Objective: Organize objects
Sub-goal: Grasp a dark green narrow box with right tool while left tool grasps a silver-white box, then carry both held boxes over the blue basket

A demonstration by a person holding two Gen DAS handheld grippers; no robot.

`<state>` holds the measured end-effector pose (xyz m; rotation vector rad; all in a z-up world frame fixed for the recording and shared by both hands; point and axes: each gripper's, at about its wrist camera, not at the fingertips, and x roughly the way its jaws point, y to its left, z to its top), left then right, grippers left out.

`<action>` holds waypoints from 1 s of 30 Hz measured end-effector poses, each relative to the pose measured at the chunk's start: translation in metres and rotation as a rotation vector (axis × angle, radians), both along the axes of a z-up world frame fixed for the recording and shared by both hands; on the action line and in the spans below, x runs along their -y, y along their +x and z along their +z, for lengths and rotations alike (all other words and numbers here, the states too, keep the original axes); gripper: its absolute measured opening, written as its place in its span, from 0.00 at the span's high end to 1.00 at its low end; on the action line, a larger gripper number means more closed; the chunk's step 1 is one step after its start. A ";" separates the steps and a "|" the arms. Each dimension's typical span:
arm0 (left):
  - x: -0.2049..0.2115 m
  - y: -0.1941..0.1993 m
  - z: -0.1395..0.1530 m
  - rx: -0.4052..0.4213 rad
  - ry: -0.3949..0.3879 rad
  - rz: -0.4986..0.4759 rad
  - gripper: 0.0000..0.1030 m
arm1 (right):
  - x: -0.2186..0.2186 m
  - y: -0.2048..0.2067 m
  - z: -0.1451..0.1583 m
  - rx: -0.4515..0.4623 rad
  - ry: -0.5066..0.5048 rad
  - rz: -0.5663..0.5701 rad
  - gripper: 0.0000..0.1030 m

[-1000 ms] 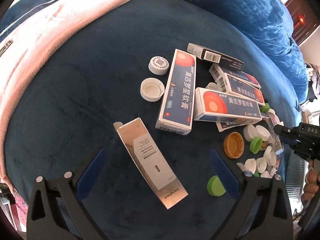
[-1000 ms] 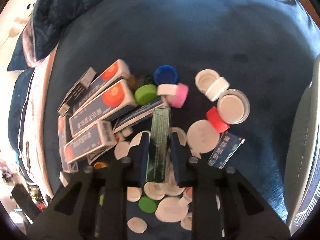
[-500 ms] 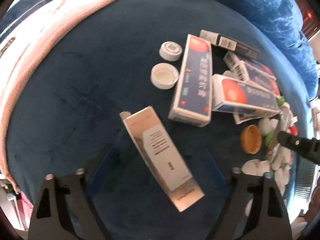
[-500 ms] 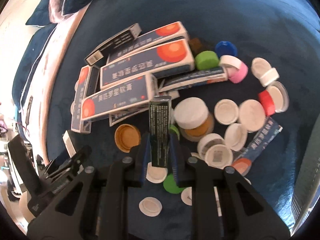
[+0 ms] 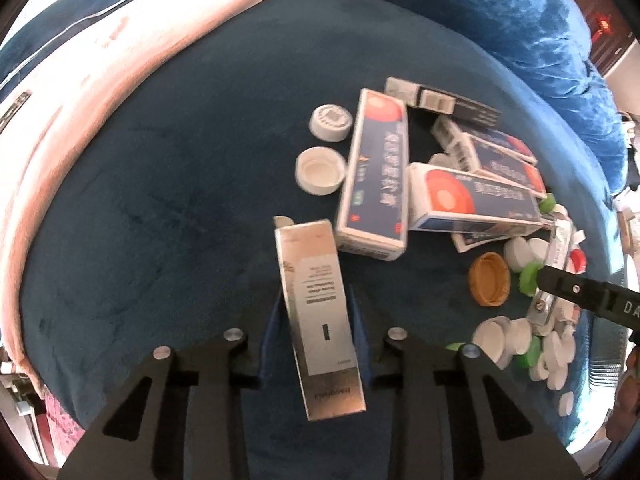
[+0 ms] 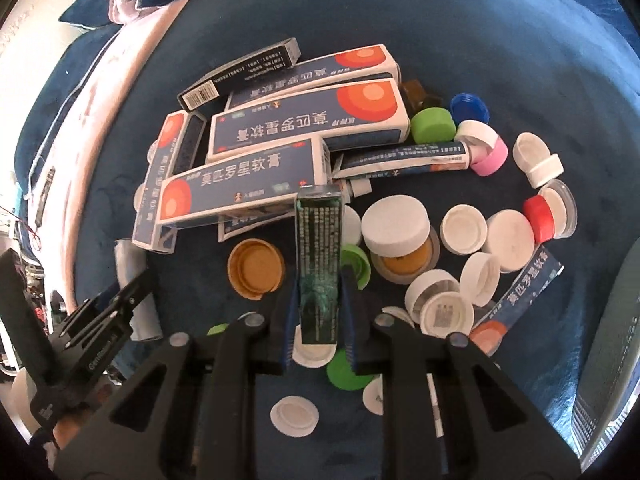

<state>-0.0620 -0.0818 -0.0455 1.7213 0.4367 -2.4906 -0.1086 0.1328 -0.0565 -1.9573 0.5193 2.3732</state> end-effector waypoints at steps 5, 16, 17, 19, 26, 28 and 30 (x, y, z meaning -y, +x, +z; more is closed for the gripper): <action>-0.002 -0.007 0.010 -0.029 0.011 -0.024 0.70 | -0.008 0.003 0.011 -0.022 -0.023 -0.023 0.81; -0.008 0.003 0.033 -0.086 0.039 -0.057 0.70 | -0.011 0.012 0.023 -0.060 -0.048 -0.052 0.81; -0.010 0.003 0.035 -0.092 0.037 -0.065 0.70 | -0.012 0.013 0.025 -0.064 -0.049 -0.057 0.81; -0.018 0.003 0.040 -0.106 0.033 -0.082 0.70 | -0.020 0.022 0.028 -0.069 -0.050 -0.063 0.81; -0.044 0.001 0.052 -0.133 0.032 -0.139 0.70 | -0.035 0.033 0.034 -0.088 -0.057 -0.110 0.81; -0.047 -0.001 0.044 -0.096 -0.004 -0.136 0.48 | -0.040 0.037 0.034 -0.092 -0.062 -0.122 0.81; -0.043 -0.002 0.033 -0.057 -0.025 -0.103 0.34 | -0.045 0.041 0.035 -0.093 -0.064 -0.134 0.81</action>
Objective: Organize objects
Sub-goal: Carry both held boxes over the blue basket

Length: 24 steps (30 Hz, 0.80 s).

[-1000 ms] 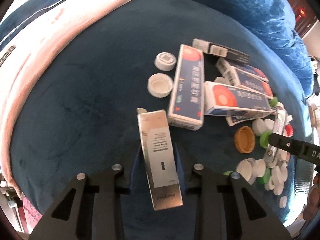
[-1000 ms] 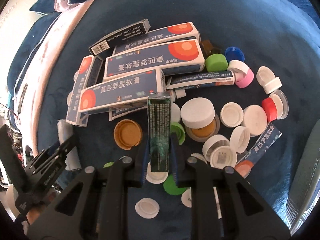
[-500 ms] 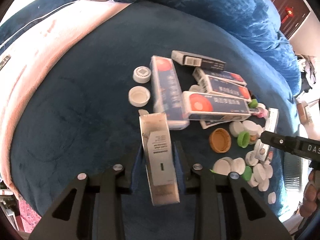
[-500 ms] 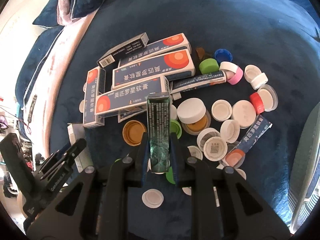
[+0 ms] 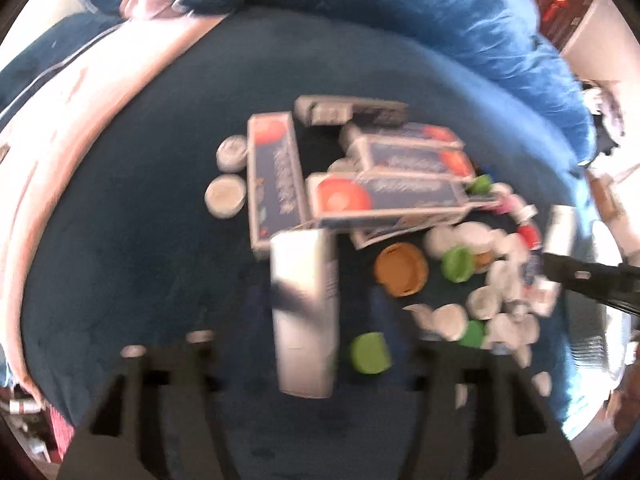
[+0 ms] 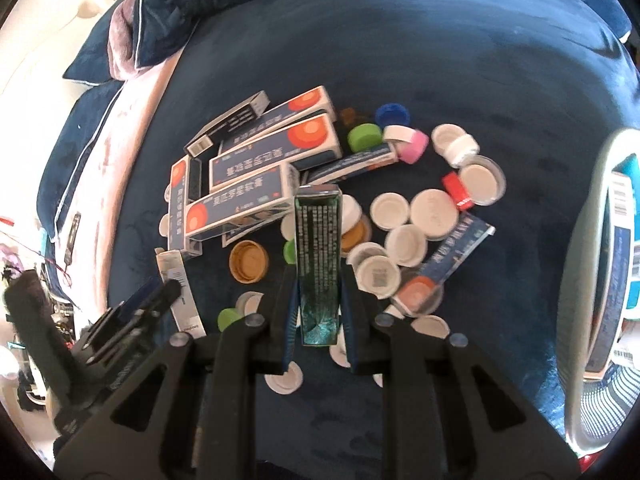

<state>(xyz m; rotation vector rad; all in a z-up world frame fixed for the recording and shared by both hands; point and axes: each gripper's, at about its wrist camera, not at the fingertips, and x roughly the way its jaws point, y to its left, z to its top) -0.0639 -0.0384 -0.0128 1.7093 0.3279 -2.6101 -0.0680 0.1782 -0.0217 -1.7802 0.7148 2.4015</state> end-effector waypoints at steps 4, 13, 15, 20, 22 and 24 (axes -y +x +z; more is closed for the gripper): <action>0.008 -0.003 -0.018 0.053 -0.032 0.038 0.34 | -0.005 0.003 0.003 -0.008 -0.005 -0.007 0.81; -0.009 0.001 -0.010 0.016 0.021 -0.056 0.74 | -0.010 0.006 0.007 -0.026 -0.011 -0.013 0.81; -0.012 0.002 -0.004 0.002 0.041 -0.064 0.74 | -0.014 0.010 0.010 -0.033 -0.014 -0.021 0.81; -0.036 0.000 0.012 -0.019 0.061 -0.128 0.74 | -0.033 0.028 0.024 -0.071 -0.032 -0.074 0.81; -0.051 -0.002 0.020 -0.026 0.070 -0.169 0.74 | -0.047 0.039 0.032 -0.096 -0.047 -0.112 0.81; -0.065 -0.005 0.030 -0.035 0.083 -0.209 0.74 | -0.064 0.054 0.040 -0.123 -0.061 -0.158 0.81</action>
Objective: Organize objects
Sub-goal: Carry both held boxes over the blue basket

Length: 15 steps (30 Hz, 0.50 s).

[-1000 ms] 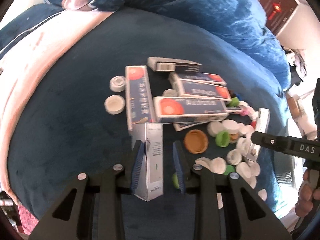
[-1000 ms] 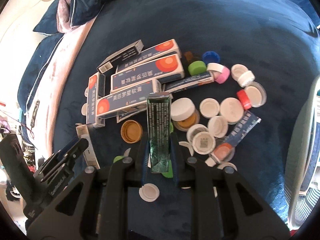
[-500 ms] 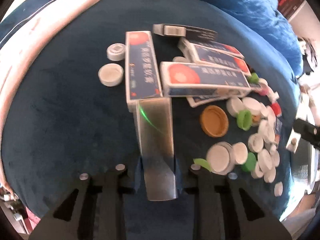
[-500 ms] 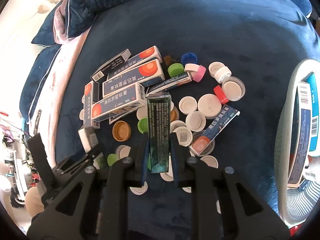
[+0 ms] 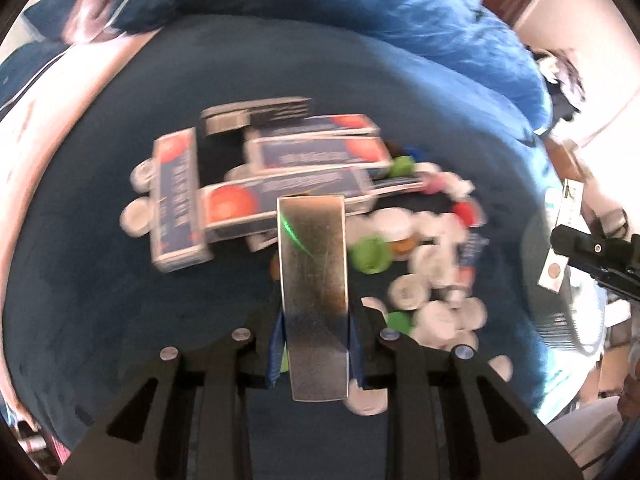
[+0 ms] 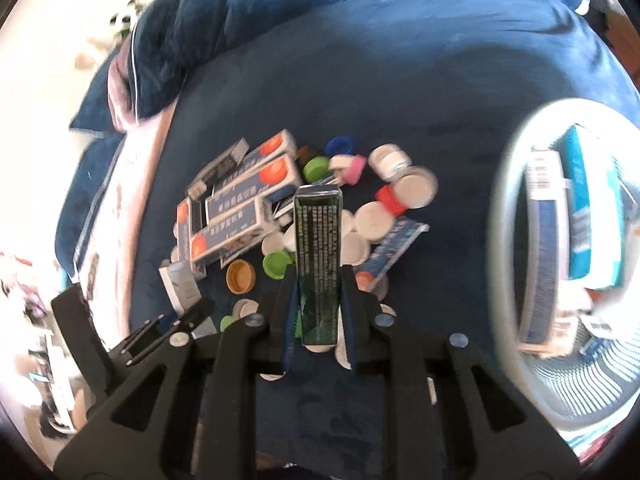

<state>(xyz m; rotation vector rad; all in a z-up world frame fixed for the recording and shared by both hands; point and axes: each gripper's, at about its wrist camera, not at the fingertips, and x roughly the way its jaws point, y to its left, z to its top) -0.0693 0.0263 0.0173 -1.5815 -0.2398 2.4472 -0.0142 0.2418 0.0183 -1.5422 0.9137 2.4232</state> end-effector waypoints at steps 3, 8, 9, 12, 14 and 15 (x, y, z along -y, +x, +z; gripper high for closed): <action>-0.030 -0.004 0.015 -0.019 0.023 -0.058 0.74 | -0.026 0.024 0.009 -0.028 -0.016 -0.084 0.81; -0.095 -0.010 0.041 -0.038 0.080 -0.184 0.74 | -0.073 0.070 0.020 -0.053 -0.011 -0.253 0.81; -0.110 -0.010 0.047 -0.043 0.090 -0.213 0.74 | -0.083 0.081 0.023 -0.055 -0.005 -0.290 0.81; -0.156 -0.007 0.062 -0.060 0.107 -0.301 0.74 | -0.108 0.112 0.026 -0.050 0.008 -0.385 0.81; -0.184 -0.004 0.071 -0.058 0.132 -0.358 0.74 | -0.123 0.132 0.027 -0.030 0.034 -0.452 0.81; -0.197 -0.002 0.074 -0.057 0.143 -0.381 0.74 | -0.131 0.143 0.026 -0.019 0.049 -0.494 0.81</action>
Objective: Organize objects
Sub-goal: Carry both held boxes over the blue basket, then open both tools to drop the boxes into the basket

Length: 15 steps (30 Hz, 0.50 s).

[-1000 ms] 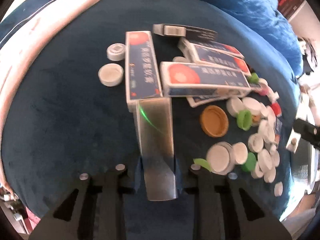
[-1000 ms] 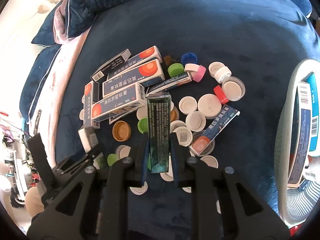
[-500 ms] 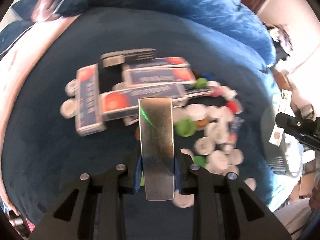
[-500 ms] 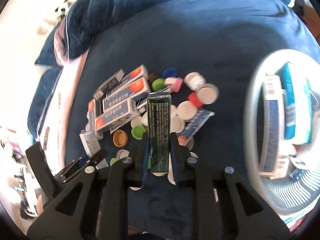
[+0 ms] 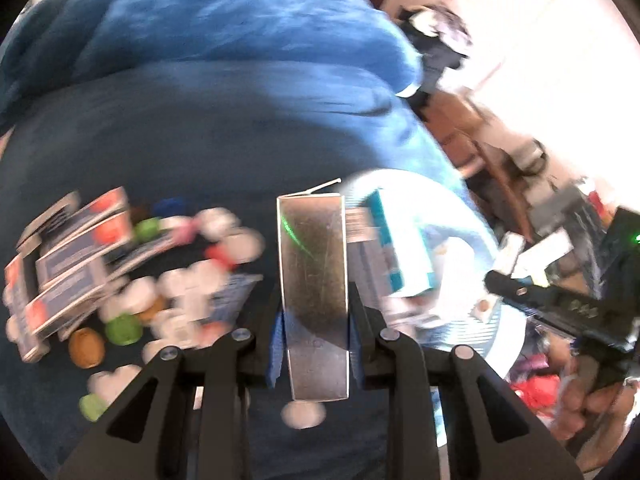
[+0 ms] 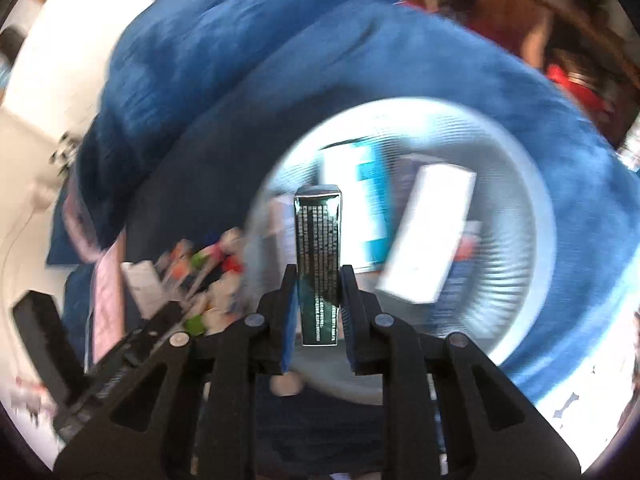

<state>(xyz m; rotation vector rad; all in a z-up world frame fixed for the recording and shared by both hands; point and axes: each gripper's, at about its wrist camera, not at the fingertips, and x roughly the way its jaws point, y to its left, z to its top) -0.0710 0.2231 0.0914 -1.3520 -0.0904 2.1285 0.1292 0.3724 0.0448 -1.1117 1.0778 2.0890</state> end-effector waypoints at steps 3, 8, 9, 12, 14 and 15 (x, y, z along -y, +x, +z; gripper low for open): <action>-0.040 0.007 0.007 -0.008 0.015 -0.069 0.74 | -0.017 0.022 -0.007 -0.007 -0.046 -0.082 0.81; -0.092 0.022 0.004 0.019 0.002 -0.166 0.74 | -0.022 0.026 -0.010 0.037 -0.029 -0.127 0.81; -0.100 0.026 0.001 0.022 -0.008 -0.184 0.74 | -0.022 0.026 -0.012 0.045 -0.031 -0.127 0.81; -0.110 0.034 -0.002 0.034 -0.022 -0.210 0.74 | -0.029 0.029 -0.017 0.061 -0.039 -0.132 0.81; -0.113 0.037 -0.007 0.036 -0.035 -0.215 0.74 | -0.031 0.041 -0.018 0.058 -0.040 -0.137 0.81; -0.113 0.037 -0.010 0.041 -0.038 -0.214 0.74 | -0.033 0.044 -0.019 0.057 -0.044 -0.142 0.81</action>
